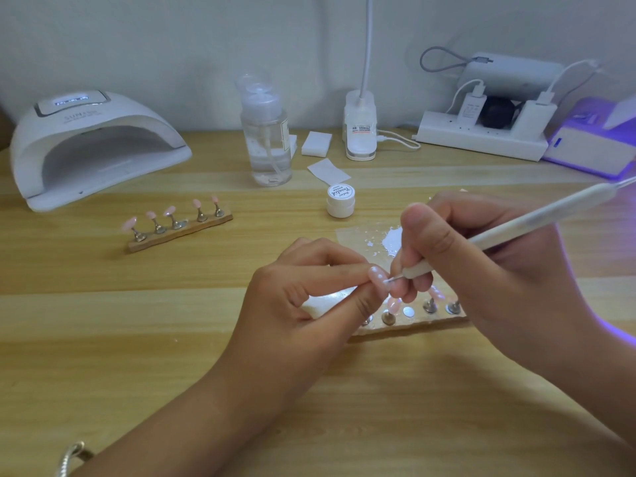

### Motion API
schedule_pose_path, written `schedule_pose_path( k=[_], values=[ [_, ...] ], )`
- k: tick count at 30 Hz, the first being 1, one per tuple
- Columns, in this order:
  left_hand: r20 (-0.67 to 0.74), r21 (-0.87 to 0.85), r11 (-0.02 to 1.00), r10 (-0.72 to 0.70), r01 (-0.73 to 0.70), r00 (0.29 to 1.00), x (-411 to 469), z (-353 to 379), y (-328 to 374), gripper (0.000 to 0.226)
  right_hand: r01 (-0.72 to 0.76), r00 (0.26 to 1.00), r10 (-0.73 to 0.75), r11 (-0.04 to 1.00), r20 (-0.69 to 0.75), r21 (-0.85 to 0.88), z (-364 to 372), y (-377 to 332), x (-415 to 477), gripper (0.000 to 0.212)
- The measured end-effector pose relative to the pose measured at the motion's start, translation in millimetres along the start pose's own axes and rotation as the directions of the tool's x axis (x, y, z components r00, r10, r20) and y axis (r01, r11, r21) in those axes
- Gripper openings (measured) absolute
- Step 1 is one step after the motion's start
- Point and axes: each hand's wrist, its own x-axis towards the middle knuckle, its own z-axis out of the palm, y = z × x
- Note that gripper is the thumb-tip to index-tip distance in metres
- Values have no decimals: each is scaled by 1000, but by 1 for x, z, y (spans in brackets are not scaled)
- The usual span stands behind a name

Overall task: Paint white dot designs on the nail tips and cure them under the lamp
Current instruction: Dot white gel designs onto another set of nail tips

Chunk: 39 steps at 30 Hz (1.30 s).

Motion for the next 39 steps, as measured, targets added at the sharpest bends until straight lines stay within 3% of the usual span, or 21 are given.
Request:
schedule_pose_path(
  k=[9, 16, 24, 26, 28, 31, 33, 39],
  values=[
    [2, -11, 1000, -18, 18, 1000, -1, 0, 0, 10, 8, 1000, -9, 1000, -15, -9, -1, -2, 2, 36],
    [8, 1, 1000, -31, 31, 999, 0, 0, 2, 9, 39, 996, -24, 985, -88, 167, -10, -11, 15, 33],
    [-48, 19, 999, -47, 48, 998, 1, -2, 1, 11, 47, 979, -75, 988, -189, -146, -16, -19, 16, 25],
    [-68, 6, 999, -54, 54, 996, 1, -2, 1, 11, 59, 986, -95, 967, -137, -249, -15, -16, 13, 23],
    [-86, -37, 997, -64, 61, 994, 1, -2, 1, 15, 108, 993, -114, 928, 4, -356, -15, -15, 9, 16],
    [-118, -89, 992, -98, 88, 988, 2, -1, 2, 31, 153, 975, -67, 895, 212, -420, -15, -8, 6, 43],
    [-124, -92, 991, -107, 96, 986, 2, 0, 3, 36, 165, 964, -51, 883, 260, -439, -14, -1, 7, 52],
    [-109, -99, 989, -121, 110, 987, 2, 0, 5, 39, 190, 953, -76, 904, 294, -382, -9, 3, 9, 46]
  ],
)
